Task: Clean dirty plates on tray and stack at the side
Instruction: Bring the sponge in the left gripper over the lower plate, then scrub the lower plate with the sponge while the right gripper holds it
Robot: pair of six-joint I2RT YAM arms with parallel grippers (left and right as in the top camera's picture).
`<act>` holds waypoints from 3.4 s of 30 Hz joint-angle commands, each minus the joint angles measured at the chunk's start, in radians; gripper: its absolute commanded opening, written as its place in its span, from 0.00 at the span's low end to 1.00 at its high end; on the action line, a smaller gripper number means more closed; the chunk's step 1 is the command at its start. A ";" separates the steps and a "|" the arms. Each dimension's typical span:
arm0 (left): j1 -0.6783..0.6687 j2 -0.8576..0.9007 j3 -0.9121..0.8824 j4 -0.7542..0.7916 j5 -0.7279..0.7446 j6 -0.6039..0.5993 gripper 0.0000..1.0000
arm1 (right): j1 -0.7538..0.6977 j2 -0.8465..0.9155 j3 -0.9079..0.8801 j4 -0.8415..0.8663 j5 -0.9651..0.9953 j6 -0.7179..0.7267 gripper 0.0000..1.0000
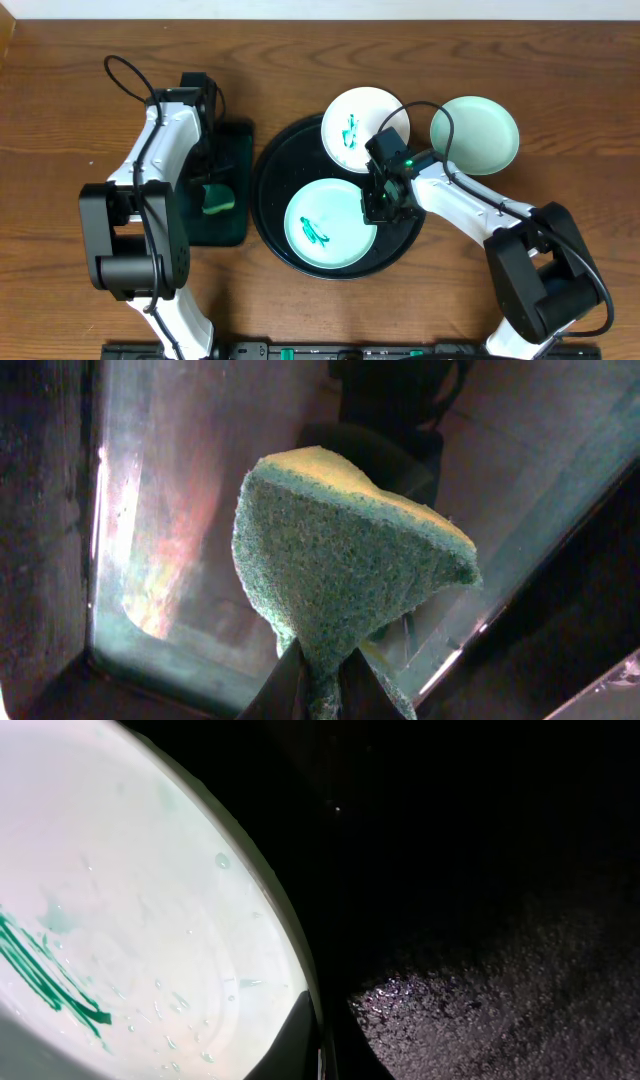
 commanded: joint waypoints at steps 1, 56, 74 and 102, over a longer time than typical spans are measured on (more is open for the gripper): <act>0.016 0.041 -0.004 0.006 -0.011 0.029 0.07 | 0.004 0.014 -0.007 0.000 -0.019 0.003 0.01; -0.389 0.118 -0.137 0.149 0.312 0.007 0.07 | 0.004 0.014 -0.007 -0.002 -0.047 -0.013 0.01; -0.593 0.145 -0.137 0.253 0.723 0.078 0.07 | 0.004 0.014 -0.007 -0.027 -0.047 -0.013 0.01; -0.464 0.145 -0.137 -0.016 -0.283 -0.244 0.07 | 0.004 0.014 -0.007 -0.026 -0.047 -0.027 0.01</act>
